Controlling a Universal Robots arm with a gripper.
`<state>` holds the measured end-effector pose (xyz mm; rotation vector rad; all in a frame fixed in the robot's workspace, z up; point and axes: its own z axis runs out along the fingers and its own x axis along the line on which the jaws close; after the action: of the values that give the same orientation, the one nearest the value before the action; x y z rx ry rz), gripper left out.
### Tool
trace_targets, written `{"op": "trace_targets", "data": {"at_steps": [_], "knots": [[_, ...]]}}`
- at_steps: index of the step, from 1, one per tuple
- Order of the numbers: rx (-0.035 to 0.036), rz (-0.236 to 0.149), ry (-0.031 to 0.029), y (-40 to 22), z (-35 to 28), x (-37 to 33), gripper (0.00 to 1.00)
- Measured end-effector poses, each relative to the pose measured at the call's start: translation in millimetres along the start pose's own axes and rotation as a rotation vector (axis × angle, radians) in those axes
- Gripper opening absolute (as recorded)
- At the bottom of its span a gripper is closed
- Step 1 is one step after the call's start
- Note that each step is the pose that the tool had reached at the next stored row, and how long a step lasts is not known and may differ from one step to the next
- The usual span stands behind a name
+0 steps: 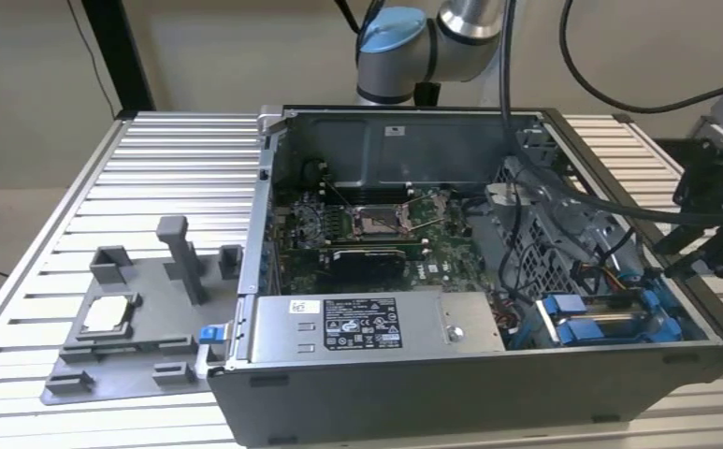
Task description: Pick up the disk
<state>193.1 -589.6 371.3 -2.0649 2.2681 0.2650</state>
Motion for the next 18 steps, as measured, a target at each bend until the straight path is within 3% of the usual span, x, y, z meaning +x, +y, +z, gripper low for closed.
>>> {"op": "trace_targets", "data": {"at_steps": [3, 18], "knots": [[0.0013, 0.001, -0.0002, -3.9, 1.7, -1.2, 1.0], [0.0024, 0.007, -0.0008, -5.2, 20.2, -4.5, 1.0]]}}
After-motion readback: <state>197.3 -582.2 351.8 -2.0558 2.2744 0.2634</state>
